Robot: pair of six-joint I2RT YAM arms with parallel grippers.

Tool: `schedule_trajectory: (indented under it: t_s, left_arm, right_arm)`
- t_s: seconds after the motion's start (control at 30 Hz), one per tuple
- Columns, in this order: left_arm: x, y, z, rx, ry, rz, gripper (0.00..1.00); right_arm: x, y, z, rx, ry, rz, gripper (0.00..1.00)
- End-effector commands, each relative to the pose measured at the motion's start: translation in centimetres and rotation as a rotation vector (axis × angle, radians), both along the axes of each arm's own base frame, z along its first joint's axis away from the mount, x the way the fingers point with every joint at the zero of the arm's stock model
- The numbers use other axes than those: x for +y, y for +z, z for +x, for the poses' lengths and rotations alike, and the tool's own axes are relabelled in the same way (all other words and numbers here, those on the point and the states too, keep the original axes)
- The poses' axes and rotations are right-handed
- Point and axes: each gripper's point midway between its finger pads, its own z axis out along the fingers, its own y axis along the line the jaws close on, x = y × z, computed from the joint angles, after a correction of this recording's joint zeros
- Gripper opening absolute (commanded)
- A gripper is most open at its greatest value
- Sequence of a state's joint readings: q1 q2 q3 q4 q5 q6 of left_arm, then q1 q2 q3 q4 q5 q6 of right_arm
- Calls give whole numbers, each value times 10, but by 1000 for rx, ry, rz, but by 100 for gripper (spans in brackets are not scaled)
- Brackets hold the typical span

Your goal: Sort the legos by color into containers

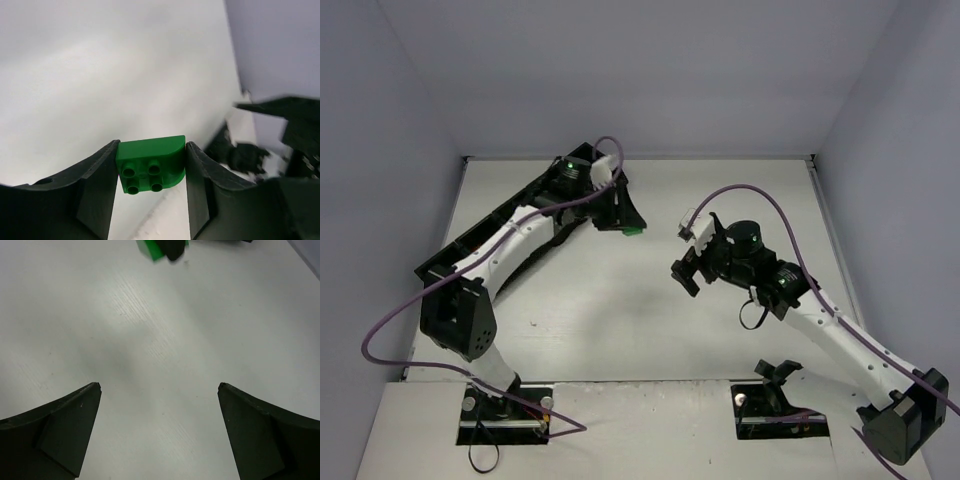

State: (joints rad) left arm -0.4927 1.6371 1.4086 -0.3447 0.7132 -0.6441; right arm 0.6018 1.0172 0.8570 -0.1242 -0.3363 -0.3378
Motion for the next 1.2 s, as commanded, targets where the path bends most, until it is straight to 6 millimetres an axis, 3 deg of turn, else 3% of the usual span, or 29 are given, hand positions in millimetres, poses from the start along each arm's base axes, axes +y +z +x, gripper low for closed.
schedule_trajectory:
  t_s: [0.0,0.03,0.07,0.13,0.17,0.23,0.3,0.33,0.37,0.4,0.43,0.47,0.5,0.53,0.6,0.73,0.87,0.9,0.97,1.0,1.03,1.07,1.1,1.13,1.17]
  left_arm:
    - [63,16,64,-206,191,162,25]
    - [78,15,81,-235,240,215,25]
    - [109,6,101,-251,343,310,25]
    - [137,-2,129,-291,411,401,26]
    - [162,-4,145,-310,473,455,26]
    - [182,-21,169,-309,521,515,26]
    - [208,-17,194,-347,585,573,30]
    - [214,-37,205,-318,582,603,33]
    - [218,-24,219,-355,600,603,34]
    - [226,-43,230,-329,608,633,35]
    - [229,-46,237,-328,608,645,37]
    - [231,-35,249,-362,623,644,40]
    - [234,-51,255,-338,622,663,42]
    - [236,-55,260,-333,624,667,45]
    - [237,-47,270,-353,634,659,53]
    - [236,-48,274,-353,631,652,65]
    - [234,-36,263,-356,633,627,68]
    - [234,-20,256,-373,641,608,69]
    - [230,-20,242,-349,636,587,69]
    - [229,4,233,-380,646,556,70]
    - [226,11,225,-384,644,535,70]
    - [224,2,213,-351,636,527,70]
    - [219,30,198,-395,636,487,71]
    - [218,36,188,-401,632,480,71]
    - [216,29,174,-380,620,486,71]
  right_arm:
    - [-15,24,17,-64,-167,61,100]
    - [-16,24,17,-60,-177,65,100]
    - [-17,24,14,-57,-180,76,100]
    - [-17,25,12,-42,-189,98,100]
    - [-17,24,10,-36,-194,105,100]
    - [-18,25,9,-27,-206,122,100]
    - [-18,26,7,-23,-211,135,100]
    - [-19,27,6,-21,-217,141,100]
    - [-20,27,5,-20,-221,146,100]
    - [-21,28,5,-20,-229,150,100]
    - [-21,29,5,-18,-235,157,100]
    - [-22,30,5,-20,-240,163,100]
    - [-23,31,4,-22,-243,166,100]
    - [-23,31,4,-17,-253,172,100]
    - [-25,32,4,-17,-265,181,100]
    - [-29,35,4,-16,-297,194,100]
    - [-39,39,12,-30,-384,199,100]
    - [-41,40,14,-28,-405,206,100]
    - [-48,45,22,-41,-472,209,100]
    - [-51,45,25,-34,-506,220,100]
    - [-53,46,27,-27,-537,232,100]
    - [-54,50,31,-27,-565,242,100]
    - [-61,54,36,-40,-626,251,100]
    - [-65,56,40,-23,-685,291,100]
    - [-68,62,45,-30,-720,303,100]
